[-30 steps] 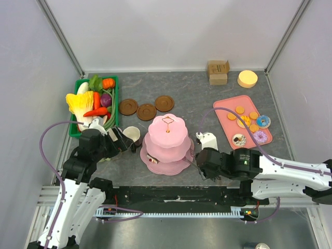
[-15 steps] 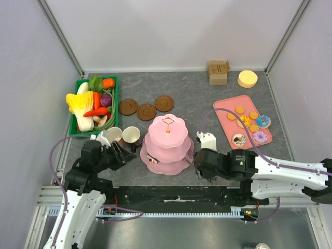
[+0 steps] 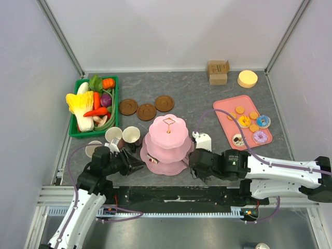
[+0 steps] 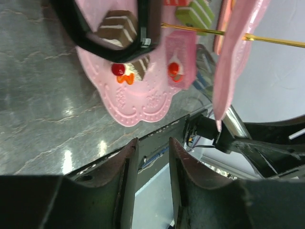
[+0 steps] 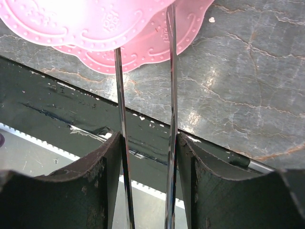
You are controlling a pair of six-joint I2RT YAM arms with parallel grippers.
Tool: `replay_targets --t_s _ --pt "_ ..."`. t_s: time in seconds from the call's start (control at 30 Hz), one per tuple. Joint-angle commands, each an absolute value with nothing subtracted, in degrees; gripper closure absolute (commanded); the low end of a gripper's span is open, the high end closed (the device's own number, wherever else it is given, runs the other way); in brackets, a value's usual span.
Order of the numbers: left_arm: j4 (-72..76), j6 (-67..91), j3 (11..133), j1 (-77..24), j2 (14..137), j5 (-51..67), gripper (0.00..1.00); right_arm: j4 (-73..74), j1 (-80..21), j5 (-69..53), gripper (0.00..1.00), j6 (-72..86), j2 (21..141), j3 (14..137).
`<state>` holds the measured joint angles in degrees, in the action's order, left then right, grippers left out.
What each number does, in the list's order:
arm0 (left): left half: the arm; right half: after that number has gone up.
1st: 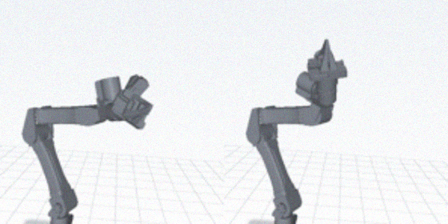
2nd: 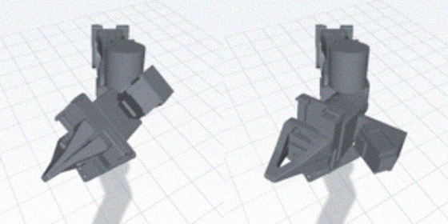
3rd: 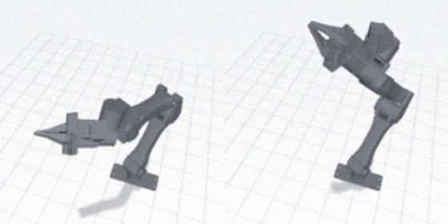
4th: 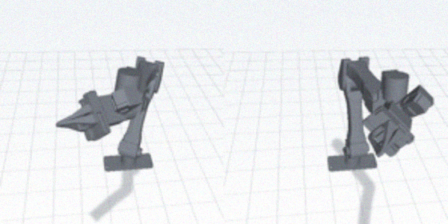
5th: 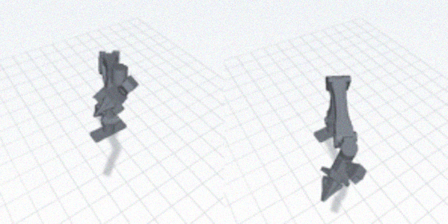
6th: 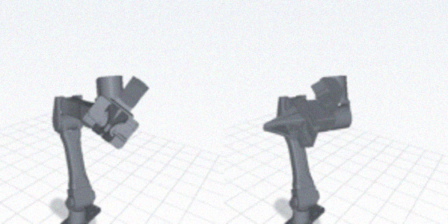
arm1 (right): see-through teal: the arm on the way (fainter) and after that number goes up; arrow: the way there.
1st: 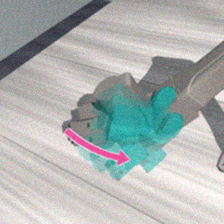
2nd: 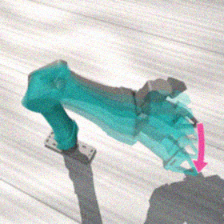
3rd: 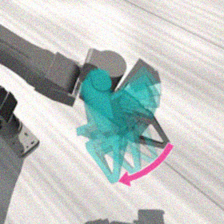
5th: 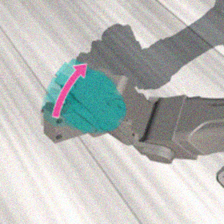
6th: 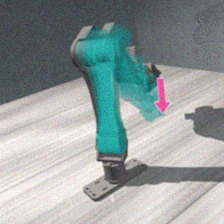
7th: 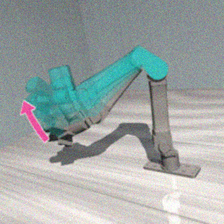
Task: Serve the afternoon tea
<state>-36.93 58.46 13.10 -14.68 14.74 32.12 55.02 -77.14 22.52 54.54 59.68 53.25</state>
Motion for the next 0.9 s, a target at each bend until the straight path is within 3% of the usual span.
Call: replay_targets --t_s 0.0,0.27,0.43,0.67,0.87 --pt "-27.26 65.03 12.57 -17.4 13.01 33.4 0.62 49.76 -77.43 22.24 0.45 55.72 61.52 54.14" --pt "-14.87 68.9 10.63 -26.97 21.69 26.38 0.63 48.17 -77.43 21.45 0.46 56.42 62.4 54.32" --pt "-3.8 70.93 10.72 -34.61 32.23 22.42 0.79 47.9 -77.43 20.83 0.46 57.39 61.17 53.0" --pt "-0.18 71.28 14.76 -42.62 44.64 14.77 0.86 46.85 -77.43 19.25 0.46 57.22 59.76 51.77" --pt "6.5 74.09 11.96 -43.68 45.44 12.14 0.86 46.06 -77.43 16.09 0.47 56.43 59.07 50.54"
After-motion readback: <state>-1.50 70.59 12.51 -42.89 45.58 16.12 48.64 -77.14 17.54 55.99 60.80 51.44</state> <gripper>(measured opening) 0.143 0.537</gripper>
